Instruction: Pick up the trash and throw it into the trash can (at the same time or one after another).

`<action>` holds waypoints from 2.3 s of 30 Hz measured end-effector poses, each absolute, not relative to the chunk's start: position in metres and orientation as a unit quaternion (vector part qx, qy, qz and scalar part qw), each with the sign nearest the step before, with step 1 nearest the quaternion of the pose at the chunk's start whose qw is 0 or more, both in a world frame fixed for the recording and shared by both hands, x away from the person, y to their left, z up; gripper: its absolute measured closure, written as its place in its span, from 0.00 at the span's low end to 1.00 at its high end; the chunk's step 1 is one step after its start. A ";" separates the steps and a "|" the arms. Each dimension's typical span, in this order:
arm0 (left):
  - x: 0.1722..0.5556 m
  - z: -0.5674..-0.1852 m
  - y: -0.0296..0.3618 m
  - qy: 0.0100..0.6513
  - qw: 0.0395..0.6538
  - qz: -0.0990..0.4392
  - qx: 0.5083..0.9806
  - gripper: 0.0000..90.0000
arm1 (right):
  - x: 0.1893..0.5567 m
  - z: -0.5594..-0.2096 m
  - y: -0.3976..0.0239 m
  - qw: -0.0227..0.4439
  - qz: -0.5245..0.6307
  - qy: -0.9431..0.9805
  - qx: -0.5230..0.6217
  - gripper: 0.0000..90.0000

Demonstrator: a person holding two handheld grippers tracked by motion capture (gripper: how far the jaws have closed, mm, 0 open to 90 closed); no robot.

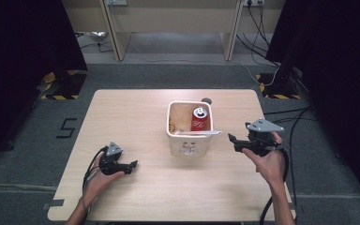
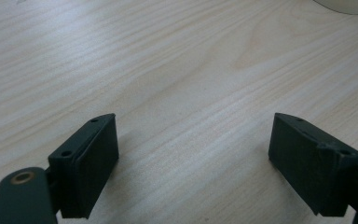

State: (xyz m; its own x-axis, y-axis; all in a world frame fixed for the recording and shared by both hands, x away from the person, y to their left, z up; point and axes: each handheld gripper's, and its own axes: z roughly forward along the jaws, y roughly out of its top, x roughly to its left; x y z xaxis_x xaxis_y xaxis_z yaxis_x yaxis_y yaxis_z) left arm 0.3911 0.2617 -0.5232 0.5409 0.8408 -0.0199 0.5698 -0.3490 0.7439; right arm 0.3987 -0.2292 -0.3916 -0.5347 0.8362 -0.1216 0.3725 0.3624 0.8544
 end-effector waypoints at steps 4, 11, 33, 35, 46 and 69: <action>0.391 -0.523 0.262 0.441 0.362 0.188 0.799 0.17 | 0.394 -0.399 -0.230 0.282 0.410 0.773 0.394 0.25; 0.391 -0.523 0.262 0.441 0.362 0.188 0.799 0.17 | 0.390 -0.409 -0.226 0.271 0.416 0.770 0.402 0.25; 0.391 -0.523 0.262 0.441 0.362 0.187 0.800 0.17 | 0.377 -0.439 -0.221 0.254 0.399 0.780 0.409 0.25; 0.391 -0.523 0.262 0.441 0.362 0.187 0.800 0.17 | 0.376 -0.443 -0.220 0.252 0.395 0.783 0.410 0.25; 0.391 -0.523 0.262 0.441 0.362 0.187 0.799 0.17 | 0.375 -0.460 -0.215 0.241 0.377 0.794 0.412 0.25; 0.391 -0.523 0.262 0.441 0.362 0.188 0.799 0.17 | 0.353 -0.494 -0.236 0.223 0.346 0.795 0.446 0.25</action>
